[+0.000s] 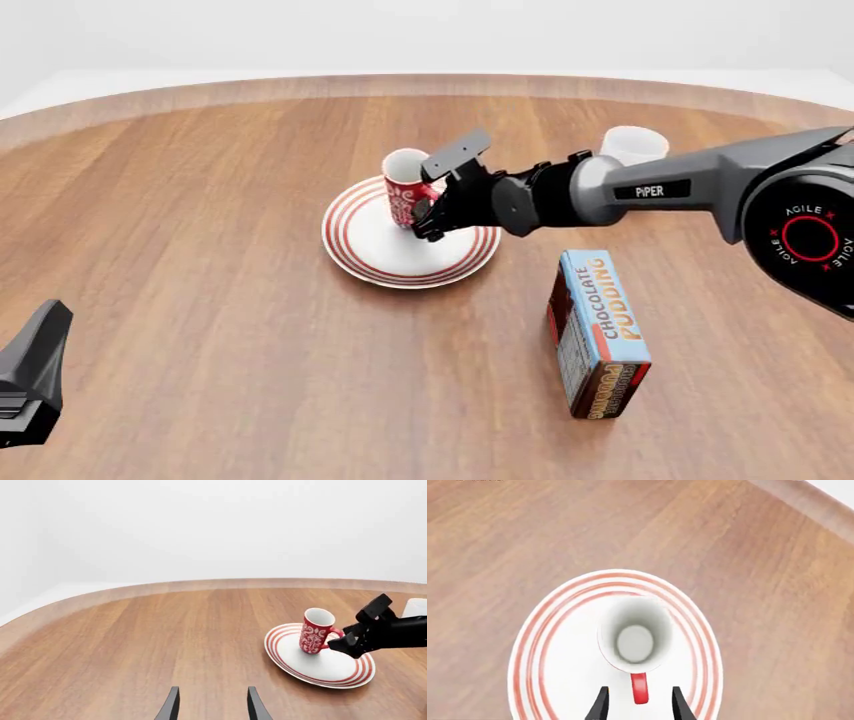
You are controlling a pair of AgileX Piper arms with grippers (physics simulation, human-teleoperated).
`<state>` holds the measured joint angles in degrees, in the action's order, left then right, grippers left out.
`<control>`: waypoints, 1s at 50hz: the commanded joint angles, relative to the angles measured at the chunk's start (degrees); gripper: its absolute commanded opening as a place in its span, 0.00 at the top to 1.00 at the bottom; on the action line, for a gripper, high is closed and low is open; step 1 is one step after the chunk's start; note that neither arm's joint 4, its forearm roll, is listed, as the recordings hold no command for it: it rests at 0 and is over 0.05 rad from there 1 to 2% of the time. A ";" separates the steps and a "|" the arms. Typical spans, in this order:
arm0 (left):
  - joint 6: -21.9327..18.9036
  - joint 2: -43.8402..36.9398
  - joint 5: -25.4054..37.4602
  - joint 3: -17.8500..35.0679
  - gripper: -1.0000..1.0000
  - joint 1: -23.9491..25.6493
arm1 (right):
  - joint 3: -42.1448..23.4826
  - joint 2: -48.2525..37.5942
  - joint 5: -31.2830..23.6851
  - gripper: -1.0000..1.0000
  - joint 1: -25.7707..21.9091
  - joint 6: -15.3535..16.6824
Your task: Pick up the red mug and put it on the plate
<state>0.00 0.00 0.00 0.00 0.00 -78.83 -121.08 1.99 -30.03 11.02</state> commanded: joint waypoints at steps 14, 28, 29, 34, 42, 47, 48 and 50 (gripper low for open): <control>0.00 0.00 0.00 0.00 0.00 0.00 | -0.51 -0.34 0.07 0.00 0.68 -1.20; 0.00 0.00 0.00 0.00 0.00 0.00 | 0.03 0.18 0.25 0.00 0.62 -1.82; 0.00 0.00 0.00 0.00 0.00 0.00 | 0.14 0.36 0.28 0.00 0.65 -1.95; 0.00 0.00 0.00 0.00 0.00 0.00 | 1.19 1.28 0.57 0.00 0.39 -2.17; 0.00 0.00 0.00 0.00 0.00 0.00 | 4.76 5.09 1.73 0.00 -0.74 -3.47; 0.00 0.00 0.00 0.00 0.00 0.00 | 6.36 7.09 1.94 0.00 -0.86 -3.66; 0.00 0.00 0.00 0.00 0.00 0.00 | 6.83 7.83 1.91 0.00 -0.94 -3.73; 0.00 0.00 0.00 0.00 0.00 0.00 | 7.46 8.91 1.86 0.00 -1.08 -3.88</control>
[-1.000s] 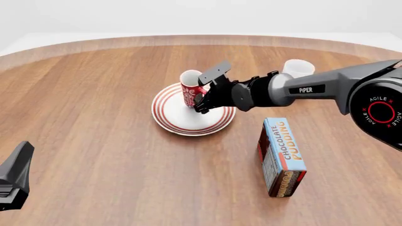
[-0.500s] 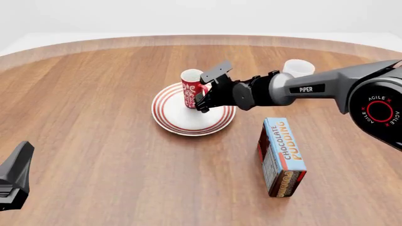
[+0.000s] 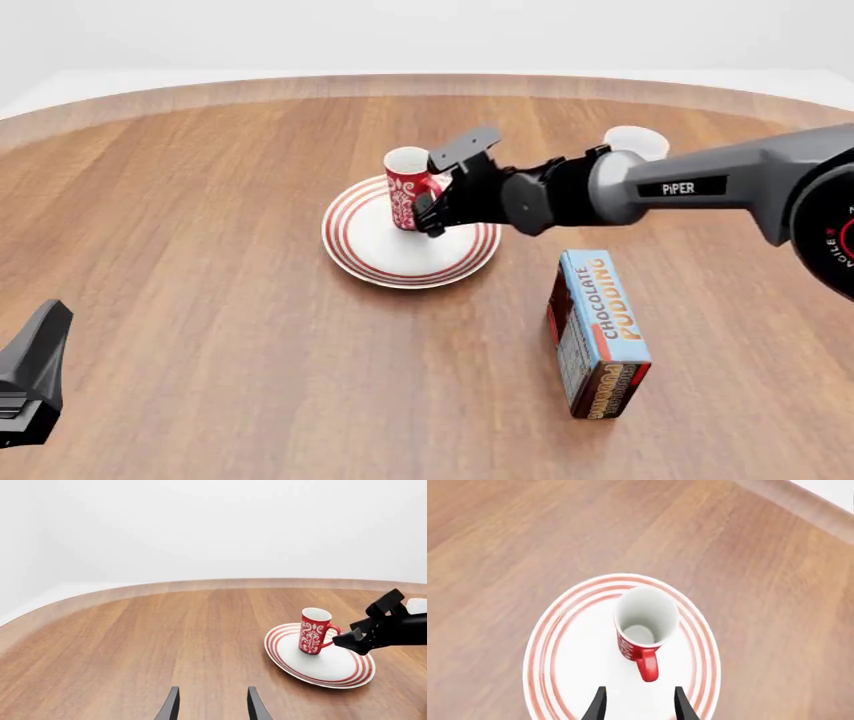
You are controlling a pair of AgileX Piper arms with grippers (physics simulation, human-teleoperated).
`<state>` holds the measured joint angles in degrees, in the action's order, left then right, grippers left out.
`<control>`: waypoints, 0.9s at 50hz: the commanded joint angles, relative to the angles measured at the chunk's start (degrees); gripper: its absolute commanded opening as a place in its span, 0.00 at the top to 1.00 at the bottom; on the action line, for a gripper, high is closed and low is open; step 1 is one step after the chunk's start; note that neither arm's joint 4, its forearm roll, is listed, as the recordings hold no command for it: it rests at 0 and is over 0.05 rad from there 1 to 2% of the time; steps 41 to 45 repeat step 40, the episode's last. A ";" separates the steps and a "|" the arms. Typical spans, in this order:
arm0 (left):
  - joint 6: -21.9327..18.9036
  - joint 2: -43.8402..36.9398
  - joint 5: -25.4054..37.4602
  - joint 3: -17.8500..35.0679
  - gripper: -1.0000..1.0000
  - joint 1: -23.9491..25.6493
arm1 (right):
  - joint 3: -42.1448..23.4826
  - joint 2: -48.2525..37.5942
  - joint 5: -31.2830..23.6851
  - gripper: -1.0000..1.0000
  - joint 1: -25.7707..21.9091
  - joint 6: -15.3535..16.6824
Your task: Pick up the red mug and put it on the plate
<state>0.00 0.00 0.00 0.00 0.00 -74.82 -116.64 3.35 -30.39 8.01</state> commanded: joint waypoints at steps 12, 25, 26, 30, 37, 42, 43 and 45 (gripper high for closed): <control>0.00 0.00 0.00 0.00 0.00 0.00 | 7.88 11.38 0.36 0.00 -1.39 -1.12; 0.00 0.00 0.00 0.00 0.00 0.00 | 12.21 18.47 -0.20 0.00 -1.67 -0.57; 0.00 0.00 0.00 0.00 0.00 0.00 | 12.46 18.98 -0.27 0.00 -1.69 -0.59; 0.00 0.00 0.00 0.00 0.00 0.00 | 13.36 20.66 -0.60 0.00 -1.89 -0.57; 0.00 0.00 0.00 0.00 0.00 0.00 | 16.59 24.28 0.47 0.00 -1.87 -1.27; 0.00 0.00 0.00 0.00 0.00 0.00 | 17.22 24.97 0.83 0.00 -1.83 -1.53; 0.00 0.00 0.00 0.00 0.00 0.00 | 17.22 24.97 0.83 0.00 -1.83 -1.53; 0.00 0.00 0.00 0.00 0.00 0.00 | 17.22 24.97 0.83 0.00 -1.83 -1.53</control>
